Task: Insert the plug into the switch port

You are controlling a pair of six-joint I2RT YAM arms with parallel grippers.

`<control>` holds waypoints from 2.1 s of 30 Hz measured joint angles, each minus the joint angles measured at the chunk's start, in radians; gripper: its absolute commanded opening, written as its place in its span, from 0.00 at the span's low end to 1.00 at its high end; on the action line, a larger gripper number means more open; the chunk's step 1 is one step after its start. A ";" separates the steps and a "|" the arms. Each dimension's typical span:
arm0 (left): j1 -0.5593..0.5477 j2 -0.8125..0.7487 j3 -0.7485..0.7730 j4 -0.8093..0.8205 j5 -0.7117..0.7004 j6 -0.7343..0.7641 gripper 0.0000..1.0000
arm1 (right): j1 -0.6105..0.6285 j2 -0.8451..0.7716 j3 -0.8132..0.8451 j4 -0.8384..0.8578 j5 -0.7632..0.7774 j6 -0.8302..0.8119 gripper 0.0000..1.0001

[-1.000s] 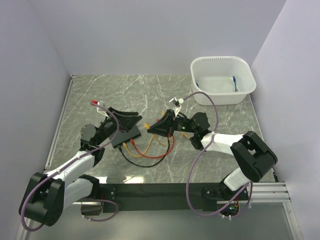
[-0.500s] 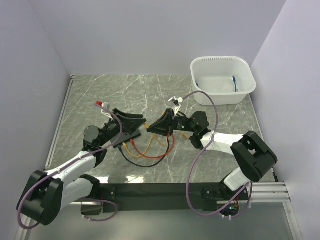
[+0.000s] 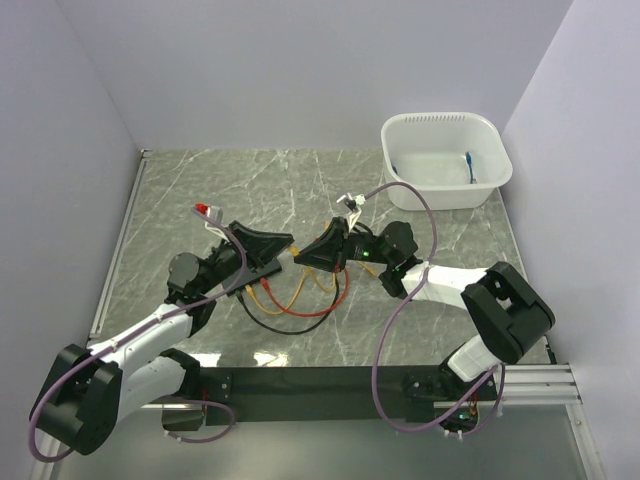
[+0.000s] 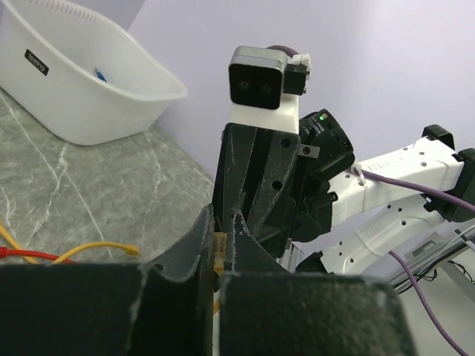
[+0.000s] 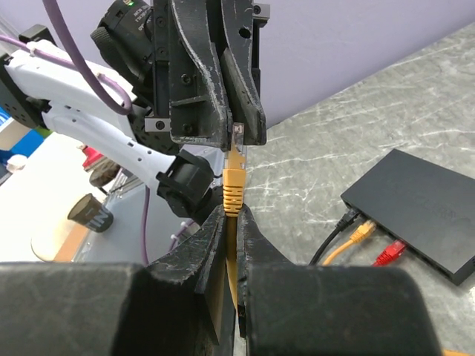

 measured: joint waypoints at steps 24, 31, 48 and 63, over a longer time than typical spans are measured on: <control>-0.002 0.149 0.254 -0.658 -0.217 0.074 0.01 | 0.132 -0.173 0.243 -0.748 0.520 -0.517 0.42; -0.002 0.156 0.255 -0.678 -0.224 0.074 0.00 | 0.172 -0.097 0.301 -0.890 0.682 -0.614 0.37; -0.002 0.180 0.266 -0.702 -0.235 0.074 0.01 | 0.203 -0.018 0.328 -0.962 0.737 -0.654 0.32; -0.002 0.182 0.266 -0.702 -0.235 0.074 0.00 | 0.203 0.017 0.349 -0.978 0.754 -0.647 0.27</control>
